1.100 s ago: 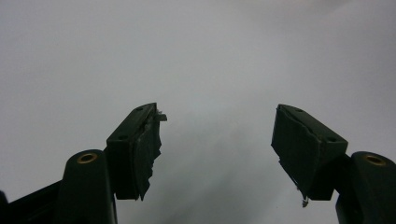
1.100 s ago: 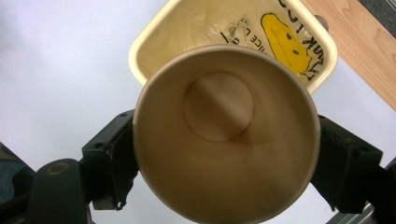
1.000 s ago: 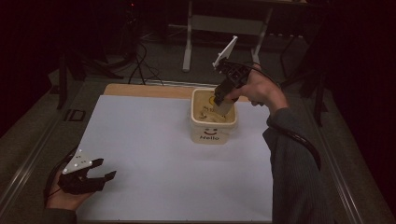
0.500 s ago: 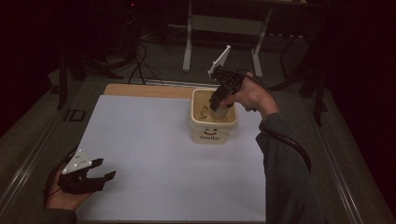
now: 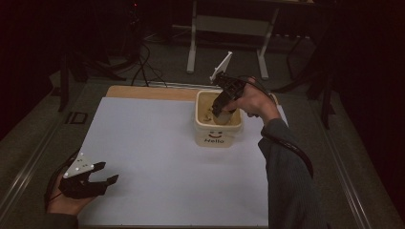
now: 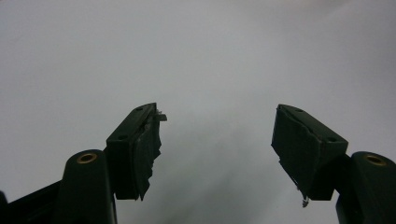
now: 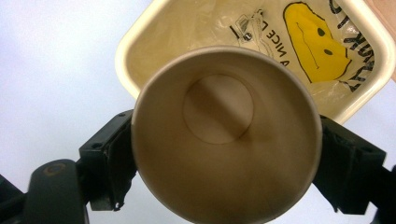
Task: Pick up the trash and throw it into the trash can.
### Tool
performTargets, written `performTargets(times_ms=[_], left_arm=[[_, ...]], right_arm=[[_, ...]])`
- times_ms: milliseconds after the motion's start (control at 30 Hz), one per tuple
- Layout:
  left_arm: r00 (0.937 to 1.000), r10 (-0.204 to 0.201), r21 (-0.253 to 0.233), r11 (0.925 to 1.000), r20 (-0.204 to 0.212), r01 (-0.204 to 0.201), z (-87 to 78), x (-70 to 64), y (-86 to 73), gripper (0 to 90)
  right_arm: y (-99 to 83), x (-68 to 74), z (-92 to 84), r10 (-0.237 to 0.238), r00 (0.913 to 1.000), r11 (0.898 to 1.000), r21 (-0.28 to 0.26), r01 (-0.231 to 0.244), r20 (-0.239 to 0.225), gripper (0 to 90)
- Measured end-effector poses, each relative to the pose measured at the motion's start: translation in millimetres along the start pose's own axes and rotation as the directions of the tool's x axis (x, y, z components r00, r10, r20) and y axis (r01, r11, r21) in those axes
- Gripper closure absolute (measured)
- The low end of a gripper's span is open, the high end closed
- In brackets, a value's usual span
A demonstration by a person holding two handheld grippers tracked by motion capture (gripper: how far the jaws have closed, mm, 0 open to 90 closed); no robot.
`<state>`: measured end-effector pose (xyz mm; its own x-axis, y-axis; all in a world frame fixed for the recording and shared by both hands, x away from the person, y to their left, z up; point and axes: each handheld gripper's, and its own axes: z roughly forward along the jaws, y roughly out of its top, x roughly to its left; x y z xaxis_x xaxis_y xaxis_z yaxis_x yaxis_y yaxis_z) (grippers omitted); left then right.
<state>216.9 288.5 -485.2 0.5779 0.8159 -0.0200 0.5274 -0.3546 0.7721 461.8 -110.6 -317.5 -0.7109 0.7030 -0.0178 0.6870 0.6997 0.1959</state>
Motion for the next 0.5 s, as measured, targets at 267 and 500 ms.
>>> performTargets(times_ms=[267,500], left_arm=[[1.0000,0.000,0.001,1.0000,-0.001,0.000,0.2,-0.2,0.0,32.2],[1.0000,0.000,0.002,1.0000,-0.002,0.000,0.3,0.0,-0.1,32.2]], right_arm=[[-3.4,-0.6,-0.7,-0.004,0.9999,1.000,-0.013,0.005,0.010,9.7],[-10.1,-2.1,-3.8,-0.011,0.9999,1.000,-0.017,0.011,0.007,9.7]])
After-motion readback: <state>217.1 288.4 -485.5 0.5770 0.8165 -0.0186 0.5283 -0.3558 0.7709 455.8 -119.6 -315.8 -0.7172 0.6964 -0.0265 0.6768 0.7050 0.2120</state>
